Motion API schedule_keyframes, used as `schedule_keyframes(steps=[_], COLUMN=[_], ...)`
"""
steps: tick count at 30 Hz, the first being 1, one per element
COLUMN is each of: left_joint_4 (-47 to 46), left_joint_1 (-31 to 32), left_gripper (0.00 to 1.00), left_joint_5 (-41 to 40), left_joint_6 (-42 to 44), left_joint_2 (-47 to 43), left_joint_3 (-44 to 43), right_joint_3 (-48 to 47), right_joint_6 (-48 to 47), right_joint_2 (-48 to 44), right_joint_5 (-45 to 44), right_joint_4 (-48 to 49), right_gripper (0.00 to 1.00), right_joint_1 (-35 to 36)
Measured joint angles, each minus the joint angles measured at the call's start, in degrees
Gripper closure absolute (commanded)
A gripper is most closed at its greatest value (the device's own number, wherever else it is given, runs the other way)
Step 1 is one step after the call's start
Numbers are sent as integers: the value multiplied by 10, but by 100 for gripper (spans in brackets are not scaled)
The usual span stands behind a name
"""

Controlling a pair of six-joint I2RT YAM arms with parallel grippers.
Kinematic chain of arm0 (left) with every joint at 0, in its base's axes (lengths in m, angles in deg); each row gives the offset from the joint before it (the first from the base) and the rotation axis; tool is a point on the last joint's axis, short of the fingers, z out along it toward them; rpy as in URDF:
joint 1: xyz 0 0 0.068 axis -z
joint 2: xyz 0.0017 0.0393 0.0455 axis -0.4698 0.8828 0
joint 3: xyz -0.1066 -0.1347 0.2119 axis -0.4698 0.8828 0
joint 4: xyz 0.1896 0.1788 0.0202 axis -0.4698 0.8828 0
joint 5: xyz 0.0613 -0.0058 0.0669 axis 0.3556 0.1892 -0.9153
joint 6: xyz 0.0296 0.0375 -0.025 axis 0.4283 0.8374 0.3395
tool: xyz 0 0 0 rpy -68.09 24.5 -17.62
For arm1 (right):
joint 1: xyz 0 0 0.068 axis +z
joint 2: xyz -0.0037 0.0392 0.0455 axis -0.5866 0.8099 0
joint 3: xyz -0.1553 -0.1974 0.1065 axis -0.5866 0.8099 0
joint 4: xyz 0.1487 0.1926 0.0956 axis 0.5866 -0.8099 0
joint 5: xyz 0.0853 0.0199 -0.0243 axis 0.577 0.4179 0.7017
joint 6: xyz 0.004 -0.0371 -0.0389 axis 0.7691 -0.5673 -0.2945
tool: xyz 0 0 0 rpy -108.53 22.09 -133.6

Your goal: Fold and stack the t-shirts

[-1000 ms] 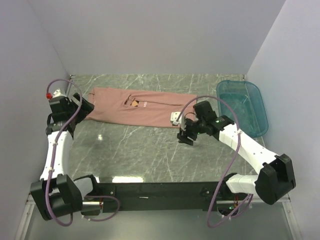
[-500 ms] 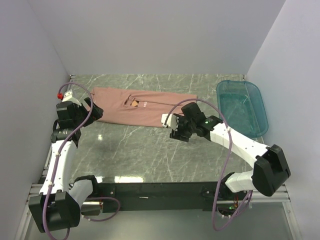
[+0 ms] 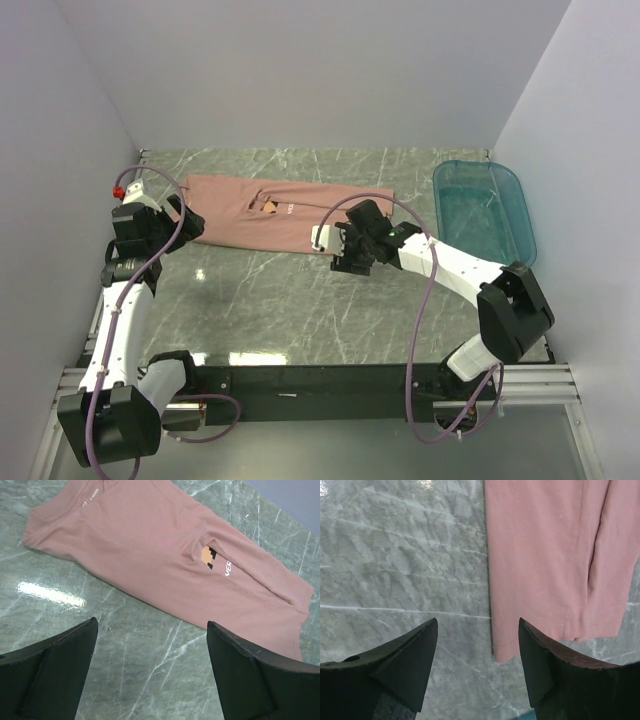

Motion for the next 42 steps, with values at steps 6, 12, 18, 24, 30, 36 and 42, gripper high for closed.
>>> schedule_keyframes(steps=[6,12,18,24,30,36,42], left_joint_4=[0,0,0,0,0,0,0], left_joint_1=[0,0,0,0,0,0,0], left_gripper=[5,5,5,5,5,5,5], left_joint_5=[-1,-1,-1,-1,-1,-1,-1], left_joint_6=[0,0,0,0,0,0,0], left_joint_2=[-3,-2,-3,-3,-3,-3,-2], left_joint_3=[0,0,0,0,0,0,0], right_joint_3=[-11,-15,-35,-38,-64,-73,-74], right_joint_6=[-5,-14,-22,-27,-28,-28,-28], right_joint_2=[21,34,52,61,82,96,97], right_joint_5=[-4,-10,-11,-11,-13,-14,-13], right_joint_4=[3,2,5,5,5,5,5], right_gripper=[27,27,27,27,27,27,27], right_joint_1=[0,0,-3,-8,-21,-31,-33])
